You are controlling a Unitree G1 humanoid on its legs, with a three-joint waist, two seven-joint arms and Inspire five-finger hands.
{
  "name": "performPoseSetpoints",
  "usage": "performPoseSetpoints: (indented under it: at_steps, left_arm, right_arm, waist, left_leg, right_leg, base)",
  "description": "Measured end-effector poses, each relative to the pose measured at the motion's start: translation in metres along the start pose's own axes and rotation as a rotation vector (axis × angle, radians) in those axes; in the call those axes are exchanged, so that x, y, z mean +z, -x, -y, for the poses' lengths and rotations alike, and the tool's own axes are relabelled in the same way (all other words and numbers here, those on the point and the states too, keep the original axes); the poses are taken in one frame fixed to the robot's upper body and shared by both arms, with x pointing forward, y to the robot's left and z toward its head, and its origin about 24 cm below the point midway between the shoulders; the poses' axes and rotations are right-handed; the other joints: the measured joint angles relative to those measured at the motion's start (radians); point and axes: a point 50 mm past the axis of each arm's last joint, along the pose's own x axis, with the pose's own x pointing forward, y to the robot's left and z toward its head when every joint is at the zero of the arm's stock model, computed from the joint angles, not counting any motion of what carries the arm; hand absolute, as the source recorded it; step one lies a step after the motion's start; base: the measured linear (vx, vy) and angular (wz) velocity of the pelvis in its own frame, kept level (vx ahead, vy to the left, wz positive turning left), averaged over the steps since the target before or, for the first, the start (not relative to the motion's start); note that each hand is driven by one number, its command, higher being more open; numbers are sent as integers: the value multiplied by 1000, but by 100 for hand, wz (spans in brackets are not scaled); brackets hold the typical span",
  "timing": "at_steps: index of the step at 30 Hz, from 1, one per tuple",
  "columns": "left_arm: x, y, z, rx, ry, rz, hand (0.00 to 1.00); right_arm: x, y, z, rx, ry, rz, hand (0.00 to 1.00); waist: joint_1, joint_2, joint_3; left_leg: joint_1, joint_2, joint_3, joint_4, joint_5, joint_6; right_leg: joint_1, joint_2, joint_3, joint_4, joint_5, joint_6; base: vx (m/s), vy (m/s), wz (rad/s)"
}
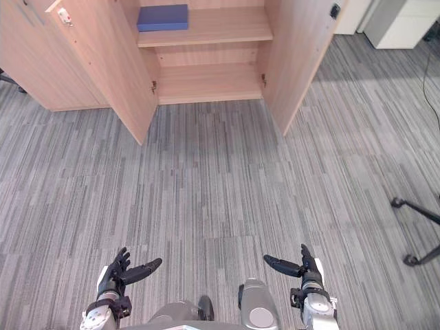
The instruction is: Walk over to the cabinet, pick up the folder, carry it to the office cabinet, place the folder inside the office cabinet, then close the office cabinet door
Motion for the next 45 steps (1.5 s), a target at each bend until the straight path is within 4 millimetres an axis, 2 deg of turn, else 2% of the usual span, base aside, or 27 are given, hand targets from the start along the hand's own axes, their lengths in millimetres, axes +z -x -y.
performPoseSetpoints:
  at_steps: [3, 5, 7, 9, 10, 12, 16, 18, 19, 20, 21, 22, 24, 25, 26, 27, 28, 30, 32, 33, 34, 35, 37, 40, 41, 43, 45]
  left_arm:
    - [19, -11, 9, -13, 6, 58, 100]
    - [15, -11, 14, -29, -3, 41, 100]
    - [15, -12, 20, -49, 0, 38, 100]
    - [3, -7, 29, -61, 29, 0, 100]
    - [-1, -5, 29, -60, 33, -10, 100]
    - [-3, -3, 27, -55, 46, -14, 100]
    - [2, -1, 34, -79, 71, 13, 100]
    - [-4, 1, 32, -72, 68, -6, 100]
    - [-12, 4, 28, -57, 61, -39, 100]
    - [-17, 5, 26, -47, 58, -62, 100]
    - [-19, 4, 23, -38, 52, -74, 100]
    - [-16, 2, 24, -36, 53, -69, 100]
    - [-19, 3, 24, -33, 57, -79, 100]
    - [-24, 6, 21, -26, 52, -94, 100]
    - [-24, 6, 20, -27, 42, -96, 100]
    - [-22, 5, 17, -24, 28, -91, 100]
    - [-21, 5, 15, -20, 24, -86, 100]
    - [-12, -1, 11, -15, 7, -55, 100]
    - [-5, -5, 9, -10, 2, -35, 100]
    - [-4, -7, 7, -7, -6, -34, 100]
    - [-4, -7, 3, -1, -16, -36, 100]
    - [-11, -7, 13, -9, 8, -71, 100]
    - [-15, -6, 21, -29, 19, -87, 100]
    - [-20, -2, 39, -60, 65, -98, 100]
    - [-20, -1, 42, -68, 74, -96, 100]
    - [-19, 2, 48, -87, 90, -83, 100]
    - [-15, 4, 52, -107, 93, -63, 100]
  right_arm:
    - [7, -3, -2, 4, 10, 20, 100]
    - [0, 1, 2, -6, 20, 6, 100]
    - [11, -3, -1, -2, 9, 36, 100]
    - [12, -4, -4, 10, 14, 40, 100]
    - [12, -3, -6, 17, 12, 38, 100]
    - [13, -1, -22, 40, -41, 50, 100]
    - [27, -3, -28, 49, -94, 106, 100]
    - [29, -5, -28, 42, -96, 103, 100]
    - [25, -8, -27, 31, -101, 74, 100]
    - [20, -8, -28, 31, -96, 53, 100]
    - [18, -8, -30, 35, -99, 41, 100]
    - [15, -8, -31, 39, -99, 26, 100]
    - [9, -7, -33, 39, -100, -1, 100]
    - [4, -5, -36, 50, -94, -14, 100]
    - [3, -4, -39, 57, -87, -18, 100]
    - [1, -3, -44, 80, -65, -26, 100]
    - [0, -2, -47, 95, -51, -27, 100]
    - [3, -2, -57, 149, 3, -14, 100]
    - [2, -1, -59, 161, 15, -14, 100]
    - [0, 0, -58, 158, 16, -22, 100]
    - [-4, 1, -57, 155, 18, -33, 100]
    - [-9, -1, -46, 132, 43, -60, 100]
    - [-9, -3, -41, 113, 38, -71, 100]
    - [-21, 3, -35, 94, 16, -112, 100]
    - [-25, 6, -36, 91, 7, -117, 100]
    - [-22, 7, -33, 70, -24, -94, 100]
    - [-15, 4, -29, 49, -47, -68, 100]
  waist:
    - [-29, 23, 37]
    - [-38, 19, 35]
    - [-43, 31, 39]
    - [-39, 26, 43]
    - [-33, 16, 51]
    - [10, -5, 57]
    - [65, -30, 62]
    - [85, -35, 61]
    - [103, -39, 53]
    - [114, -49, 41]
    - [111, -67, 32]
    - [90, -93, 17]
    - [87, -104, 18]
    - [79, -111, 18]
    - [66, -110, 19]
    - [53, -109, 19]
    - [48, -107, 18]
    - [31, -93, 22]
    - [28, -88, 25]
    - [24, -98, 18]
    - [23, -112, 10]
    - [25, -82, 5]
    - [23, -68, 2]
    - [12, -53, 10]
    - [26, -53, 11]
    - [43, -58, 8]
    - [48, -52, 3]
  left_leg:
    - [91, 58, -54, -73, -1, -43]
    - [169, 81, -81, -76, -39, -117]
    - [136, 102, -80, 23, 14, -209]
    - [9, 119, -69, 408, 221, -247]
    - [-40, 140, -67, 547, 230, -246]
    - [-222, 211, 24, 846, 121, -187]
    - [-467, 200, 118, 580, 70, -121]
    - [-495, 143, 64, 236, 143, -142]
    - [-492, 116, 26, 82, 281, -160]
    - [-478, 98, 18, 83, 378, -140]
    - [-477, 82, 17, 89, 384, -123]
    - [-477, 55, 39, 126, 329, -81]
    - [-415, 50, 72, 172, 244, -83]
    - [-318, 38, 88, 166, 185, -80]
    - [-246, 33, 93, 153, 152, -73]
    - [-155, 29, 94, 122, 125, -65]
    - [-110, 30, 95, 96, 118, -64]
    - [22, 62, 94, 4, 116, -64]
    - [66, 92, 89, -8, 115, -66]
    - [83, 95, 83, -9, 106, -83]
    - [101, 84, 73, -9, 87, -112]
    - [137, 127, 35, 5, 40, -174]
    - [119, 136, 8, 52, 66, -186]
    - [-43, 202, -25, 471, 167, -220]
    - [-91, 235, -9, 588, 139, -218]
    - [-165, 247, 62, 587, 90, -196]
    - [-194, 221, 91, 410, 78, -186]
  right_leg:
    - [-92, 20, -76, -242, 148, -10]
    - [-99, 13, -73, -268, 374, -76]
    - [-116, 6, -96, -148, 265, -96]
    - [32, 18, -93, -194, 185, -97]
    - [88, 34, -93, -234, 179, -103]
    - [292, 74, -72, -367, 166, -122]
    - [465, 74, -25, -516, 137, -102]
    - [530, 60, 17, -547, 104, -80]
    - [581, 50, 66, -574, 73, -52]
    - [599, 37, 100, -575, 60, -36]
    - [601, 12, 109, -570, 58, -32]
    - [556, -33, 145, -467, 60, -27]
    - [507, -48, 192, -250, 71, 5]
    - [433, -65, 201, 15, 155, 128]
    - [358, -83, 200, 225, 180, 160]
    - [273, -95, 175, 414, 137, 88]
    - [234, -101, 151, 457, 116, 53]
    - [100, -95, 40, 360, 48, -5]
    - [40, -64, 8, 94, 48, 4]
    - [37, -43, 10, -107, 108, 8]
    - [42, -38, 25, -290, 215, -5]
    - [38, -9, 29, -273, 376, -51]
    - [33, -5, 32, -233, 299, -57]
    - [163, -4, -27, -256, 213, -75]
    - [223, 8, -41, -296, 208, -81]
    - [318, 17, -45, -375, 207, -83]
    - [356, 17, -37, -416, 208, -81]
  base:
    - [605, -136, 78]
    - [618, -183, 54]
    - [729, -260, 31]
    - [726, -289, 16]
    - [641, -204, -9]
    - [588, -165, -24]
    - [562, -63, -32]
    - [577, 105, -71]
    - [765, 238, -99]
    - [778, 263, -89]
    - [674, 242, -34]
    - [683, 253, -14]
    - [679, 250, -35]
    - [619, 199, -40]
    - [696, 165, -29]
    - [553, 85, -11]
    - [423, 27, -7]
    - [509, -48, 7]
    - [567, -168, 30]
    - [547, -222, 43]
    - [593, -259, 45]
    - [584, -226, 31]
    - [534, -210, 20]
    - [403, -222, 47]
    - [439, -226, 29]
    - [342, -120, -3]
    - [273, -7, -17]
